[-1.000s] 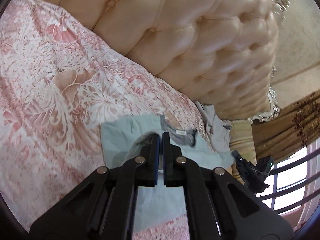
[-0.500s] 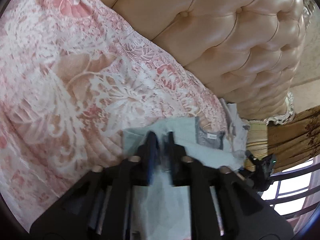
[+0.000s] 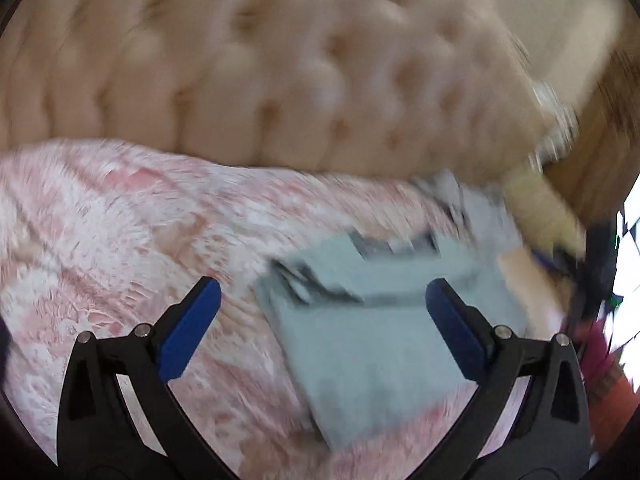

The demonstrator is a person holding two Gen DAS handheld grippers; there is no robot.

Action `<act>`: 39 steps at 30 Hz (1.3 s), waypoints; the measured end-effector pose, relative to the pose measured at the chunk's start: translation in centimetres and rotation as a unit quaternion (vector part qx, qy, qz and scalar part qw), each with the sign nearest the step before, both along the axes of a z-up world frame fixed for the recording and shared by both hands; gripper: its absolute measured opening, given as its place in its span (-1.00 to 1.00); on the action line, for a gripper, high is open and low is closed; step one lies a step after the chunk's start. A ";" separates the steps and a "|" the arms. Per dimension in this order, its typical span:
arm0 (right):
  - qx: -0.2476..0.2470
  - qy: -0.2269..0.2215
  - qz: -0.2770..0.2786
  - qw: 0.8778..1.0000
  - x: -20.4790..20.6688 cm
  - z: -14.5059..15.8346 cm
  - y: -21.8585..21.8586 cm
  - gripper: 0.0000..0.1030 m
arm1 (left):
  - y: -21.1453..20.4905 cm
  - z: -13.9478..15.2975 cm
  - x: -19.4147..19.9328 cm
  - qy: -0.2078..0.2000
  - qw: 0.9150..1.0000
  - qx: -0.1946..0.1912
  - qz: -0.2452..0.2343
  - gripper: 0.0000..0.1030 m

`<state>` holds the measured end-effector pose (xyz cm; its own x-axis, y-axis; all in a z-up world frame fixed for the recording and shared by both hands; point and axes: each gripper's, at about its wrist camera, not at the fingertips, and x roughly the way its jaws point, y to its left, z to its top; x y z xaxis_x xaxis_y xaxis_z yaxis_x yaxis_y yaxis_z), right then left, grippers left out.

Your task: Fold clothes

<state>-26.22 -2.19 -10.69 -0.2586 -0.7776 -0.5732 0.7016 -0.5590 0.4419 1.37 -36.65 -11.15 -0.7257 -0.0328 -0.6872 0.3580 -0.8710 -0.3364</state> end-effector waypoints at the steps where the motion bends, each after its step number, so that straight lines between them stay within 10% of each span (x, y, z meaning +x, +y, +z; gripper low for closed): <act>1: 0.013 0.016 0.014 1.000 1.1 -0.2 -0.4 1.00 | 2.0 -0.3 -0.9 -0.023 0.998 -0.047 -0.024 0.99; 4: 0.085 0.062 0.032 0.994 3.4 -1.4 -2.1 1.00 | 6.7 -1.5 -3.8 -0.078 0.981 -0.165 -0.071 0.99; 7: 0.157 0.065 0.030 0.985 4.1 -3.3 -4.1 1.00 | 10.1 -3.1 -6.4 -0.118 0.966 -0.196 -0.118 0.99; 15: 0.245 0.089 0.026 0.965 3.6 -5.6 -8.3 1.00 | 10.4 -4.5 -7.7 -0.131 0.982 -0.094 -0.099 0.99; 24: 0.311 0.114 0.061 0.942 3.4 -8.3 -11.6 1.00 | 8.2 -7.7 -7.0 -0.178 0.980 -0.048 -0.079 0.99; 39: 0.289 0.045 0.003 0.956 -3.0 -9.0 -14.2 1.00 | 8.3 -7.9 -6.6 -0.168 0.981 -0.052 -0.088 0.99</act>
<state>-29.22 -16.41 -19.64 -0.3237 -0.3392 -0.8833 0.7267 -0.6870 -0.0024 -5.24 -28.32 -19.03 -0.4599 -0.0101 -0.8879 0.2749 -0.9524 -0.1316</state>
